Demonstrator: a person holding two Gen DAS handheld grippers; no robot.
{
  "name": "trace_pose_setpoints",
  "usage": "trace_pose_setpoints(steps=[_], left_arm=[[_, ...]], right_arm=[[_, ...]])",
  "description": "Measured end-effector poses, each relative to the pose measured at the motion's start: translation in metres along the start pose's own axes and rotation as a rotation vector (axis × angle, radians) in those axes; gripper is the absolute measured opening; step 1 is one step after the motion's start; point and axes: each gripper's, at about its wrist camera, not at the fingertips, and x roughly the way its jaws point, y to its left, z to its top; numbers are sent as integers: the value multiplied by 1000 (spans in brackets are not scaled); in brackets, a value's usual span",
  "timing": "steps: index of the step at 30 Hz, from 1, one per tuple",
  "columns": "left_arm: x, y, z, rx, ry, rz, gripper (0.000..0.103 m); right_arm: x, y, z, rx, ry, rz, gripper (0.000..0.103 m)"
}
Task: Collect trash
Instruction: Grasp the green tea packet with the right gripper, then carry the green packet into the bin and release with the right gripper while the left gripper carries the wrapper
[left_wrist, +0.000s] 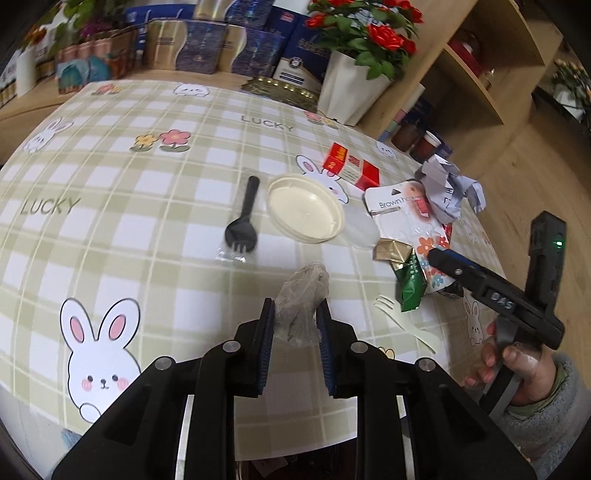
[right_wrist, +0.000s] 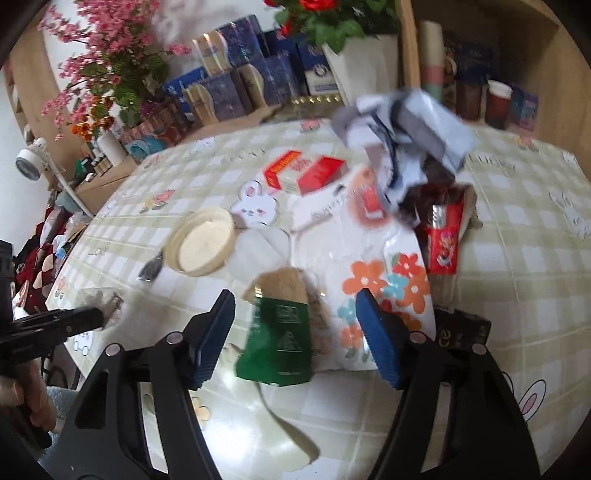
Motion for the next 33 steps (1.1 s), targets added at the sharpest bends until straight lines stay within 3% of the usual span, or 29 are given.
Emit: trace_pose_setpoints(steps=[6,13,16,19,33], left_arm=[[4,1,-5,-22,1,-25,22],[4,-9,-8,-5,3,-51,22],[1,-10,-9,-5,1,-54,22],[-5,-12,-9,-3,-9,-55,22],[-41,-22,-32,23,-35,-66,22]], right_arm=[[18,9,-2,-12,68,61,61],[42,7,-2,39,120,39,57],[46,6,-4,50,139,34,39],[36,7,-5,50,123,50,34],[-36,23,-19,8,27,73,33]])
